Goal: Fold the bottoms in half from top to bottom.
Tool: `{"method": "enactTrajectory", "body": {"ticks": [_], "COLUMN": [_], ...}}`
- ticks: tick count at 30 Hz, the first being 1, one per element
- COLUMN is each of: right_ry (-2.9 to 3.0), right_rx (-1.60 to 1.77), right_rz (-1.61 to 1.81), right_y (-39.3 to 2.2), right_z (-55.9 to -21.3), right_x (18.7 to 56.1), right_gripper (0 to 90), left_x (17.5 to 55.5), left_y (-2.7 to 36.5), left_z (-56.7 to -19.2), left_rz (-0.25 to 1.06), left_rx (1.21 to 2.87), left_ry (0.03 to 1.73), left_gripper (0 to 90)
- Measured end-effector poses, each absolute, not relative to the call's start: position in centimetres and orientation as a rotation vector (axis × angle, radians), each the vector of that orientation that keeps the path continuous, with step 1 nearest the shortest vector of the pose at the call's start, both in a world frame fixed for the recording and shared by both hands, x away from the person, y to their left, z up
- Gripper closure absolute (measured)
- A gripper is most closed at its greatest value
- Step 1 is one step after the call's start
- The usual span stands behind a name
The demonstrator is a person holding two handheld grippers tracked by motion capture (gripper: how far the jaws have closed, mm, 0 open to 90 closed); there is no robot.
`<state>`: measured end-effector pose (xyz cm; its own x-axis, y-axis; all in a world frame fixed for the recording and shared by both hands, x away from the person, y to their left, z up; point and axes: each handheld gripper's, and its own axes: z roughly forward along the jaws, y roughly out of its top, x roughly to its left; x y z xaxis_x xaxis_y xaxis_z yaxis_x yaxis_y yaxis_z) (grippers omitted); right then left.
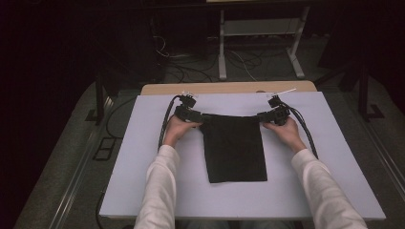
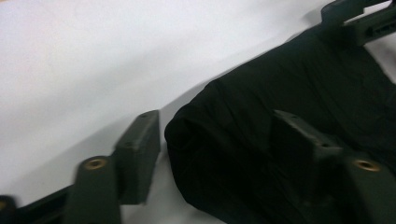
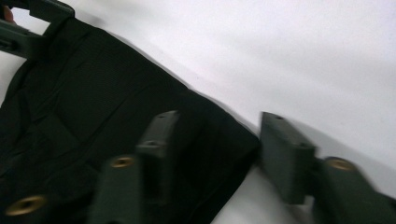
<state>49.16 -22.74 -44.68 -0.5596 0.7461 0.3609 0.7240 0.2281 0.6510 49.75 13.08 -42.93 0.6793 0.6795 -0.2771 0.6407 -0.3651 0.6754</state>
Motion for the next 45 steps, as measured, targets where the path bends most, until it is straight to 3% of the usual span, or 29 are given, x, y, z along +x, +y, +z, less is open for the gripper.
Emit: {"method": "enactTrajectory", "body": {"ticks": [5, 7, 12, 45], "right_ry": [2.431, 2.434, 2.419, 2.378], "right_rx": [1.435, 1.434, 1.399, 1.352], "right_rz": [1.276, 1.264, 1.282, 1.329], "right_y": [-22.7, -22.6, -22.8, -25.1], "right_z": [-44.0, -43.8, -43.5, -42.0], "right_x": [48.9, 48.7, 47.8, 42.0], "right_gripper": [17.5, 14.1, 0.0, 0.0], "left_x": [49.2, 49.1, 48.3, 42.7], "left_y": [13.5, 13.7, 14.2, 16.2], "left_z": [-42.9, -42.8, -42.5, -40.8], "left_rz": [0.098, 0.105, 0.127, 0.179], "left_rx": [2.05, 2.05, 2.042, 1.966], "left_ry": [1.029, 1.029, 1.024, 0.941], "left_gripper": [7.1, 2.5, 0.0, 0.0]}}
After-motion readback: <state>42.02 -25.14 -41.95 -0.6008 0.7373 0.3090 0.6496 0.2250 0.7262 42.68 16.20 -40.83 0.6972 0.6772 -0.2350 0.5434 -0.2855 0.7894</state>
